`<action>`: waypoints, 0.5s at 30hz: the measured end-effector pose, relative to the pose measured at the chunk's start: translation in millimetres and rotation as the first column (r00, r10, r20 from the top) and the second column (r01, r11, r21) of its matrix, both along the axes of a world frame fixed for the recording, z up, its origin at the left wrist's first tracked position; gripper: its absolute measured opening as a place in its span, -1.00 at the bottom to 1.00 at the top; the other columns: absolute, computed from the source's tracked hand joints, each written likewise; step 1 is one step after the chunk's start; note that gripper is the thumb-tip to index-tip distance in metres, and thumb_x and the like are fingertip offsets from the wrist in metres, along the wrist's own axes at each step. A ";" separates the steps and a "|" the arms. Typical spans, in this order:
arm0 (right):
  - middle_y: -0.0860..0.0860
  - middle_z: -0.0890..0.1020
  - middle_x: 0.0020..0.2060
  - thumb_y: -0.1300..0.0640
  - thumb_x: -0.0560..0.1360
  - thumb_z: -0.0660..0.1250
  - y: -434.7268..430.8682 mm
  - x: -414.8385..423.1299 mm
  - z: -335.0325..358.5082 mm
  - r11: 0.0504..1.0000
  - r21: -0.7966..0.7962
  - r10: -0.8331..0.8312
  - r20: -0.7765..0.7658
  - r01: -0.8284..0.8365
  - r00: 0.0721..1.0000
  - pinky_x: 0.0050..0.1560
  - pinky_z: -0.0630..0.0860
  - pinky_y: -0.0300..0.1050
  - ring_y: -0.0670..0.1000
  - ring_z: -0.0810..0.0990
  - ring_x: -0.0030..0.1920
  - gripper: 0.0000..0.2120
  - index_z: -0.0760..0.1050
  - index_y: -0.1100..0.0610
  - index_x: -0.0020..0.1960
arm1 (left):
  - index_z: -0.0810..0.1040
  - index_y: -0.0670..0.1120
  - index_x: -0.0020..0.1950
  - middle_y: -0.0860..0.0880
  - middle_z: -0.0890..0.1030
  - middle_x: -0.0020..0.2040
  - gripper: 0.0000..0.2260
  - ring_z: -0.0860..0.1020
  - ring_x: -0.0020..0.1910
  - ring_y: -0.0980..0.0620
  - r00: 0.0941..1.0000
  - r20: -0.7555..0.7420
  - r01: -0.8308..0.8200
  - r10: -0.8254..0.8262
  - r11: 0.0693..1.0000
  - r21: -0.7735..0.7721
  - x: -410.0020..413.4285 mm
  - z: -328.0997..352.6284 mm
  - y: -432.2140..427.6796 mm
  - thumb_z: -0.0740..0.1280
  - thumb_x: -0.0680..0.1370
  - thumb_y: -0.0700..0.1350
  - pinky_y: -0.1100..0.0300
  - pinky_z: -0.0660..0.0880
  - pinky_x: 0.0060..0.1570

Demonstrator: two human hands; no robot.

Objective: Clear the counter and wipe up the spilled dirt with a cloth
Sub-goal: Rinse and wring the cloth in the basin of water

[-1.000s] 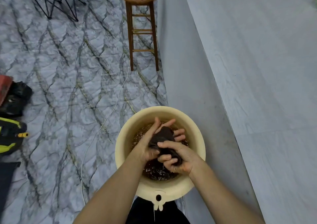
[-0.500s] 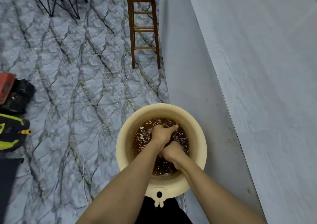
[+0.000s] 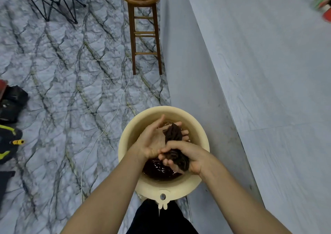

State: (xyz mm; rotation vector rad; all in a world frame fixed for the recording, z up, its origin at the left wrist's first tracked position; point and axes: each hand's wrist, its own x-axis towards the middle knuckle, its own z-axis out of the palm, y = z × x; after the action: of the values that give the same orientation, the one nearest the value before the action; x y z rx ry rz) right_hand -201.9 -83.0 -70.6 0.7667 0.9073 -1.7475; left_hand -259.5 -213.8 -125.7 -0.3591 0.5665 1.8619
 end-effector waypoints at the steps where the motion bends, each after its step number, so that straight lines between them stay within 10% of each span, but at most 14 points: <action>1: 0.10 0.57 -0.31 0.28 0.40 0.37 -1.1 0.5 -0.3 0.989 -0.129 -0.061 0.071 0.070 0.996 -0.50 0.52 -0.33 -0.07 0.54 -0.43 -0.97 0.55 0.26 -0.19 | 0.33 -0.15 0.47 -0.33 0.42 0.36 -0.32 0.45 0.32 -0.29 0.999 -0.011 -0.039 0.040 0.994 0.099 6.1 -6.9 2.6 0.33 0.48 0.21 -0.14 0.31 0.38; 3: 0.09 0.53 -0.32 0.32 0.35 0.41 -5.5 3.4 -7.7 0.933 -0.311 -0.136 0.165 0.183 0.977 -0.52 0.51 -0.35 -0.09 0.51 -0.45 -0.92 0.54 0.26 -0.18 | 0.38 -0.08 0.45 -0.27 0.51 0.30 -0.35 0.49 0.29 -0.24 0.988 -0.039 -0.139 0.149 0.972 0.188 15.0 -12.7 15.4 0.39 0.44 0.19 -0.21 0.28 0.37; 7: 0.02 0.49 -0.43 0.22 0.42 0.40 -2.6 5.0 -25.8 0.935 -0.331 -0.084 0.153 0.131 0.985 -0.62 0.35 -0.43 -0.15 0.42 -0.56 -0.91 0.52 0.23 -0.18 | 0.60 -0.13 -0.15 0.03 0.41 -0.48 -0.71 0.46 -0.50 0.14 0.982 -0.093 -0.164 0.167 0.986 0.031 2.8 -3.4 24.8 0.59 0.30 -0.01 0.10 0.62 -0.21; 11: -0.05 0.33 -0.51 0.18 0.40 0.43 -11.2 -1.6 -36.7 0.893 0.360 0.313 -0.065 -0.271 0.947 -0.65 0.09 -0.32 -0.14 0.19 -0.62 -0.85 0.47 0.10 -0.26 | 0.33 -0.09 -0.40 0.05 0.22 -0.54 -0.60 0.17 -0.60 0.12 0.984 -0.177 -0.095 0.003 0.853 -0.514 -10.2 1.2 33.0 0.41 0.50 0.05 0.29 0.31 -0.56; 15: 0.02 0.48 -0.40 0.25 0.28 0.35 -32.9 4.7 -52.7 0.696 0.716 0.285 -0.205 -0.054 0.936 -0.52 0.30 -0.24 -0.04 0.40 -0.45 -0.83 0.48 0.15 -0.14 | 0.37 -0.12 -0.41 -0.03 0.34 -0.53 -0.61 0.27 -0.61 0.03 0.950 -0.313 -0.271 0.015 0.542 -0.795 -7.2 -10.9 46.1 0.38 0.53 -0.01 0.21 0.30 -0.52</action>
State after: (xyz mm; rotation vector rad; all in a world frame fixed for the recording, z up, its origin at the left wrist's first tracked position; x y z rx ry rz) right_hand -197.1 -115.9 -123.4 0.8569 1.8675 -1.3403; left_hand -266.7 -167.7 -136.6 -0.8026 1.6931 1.6801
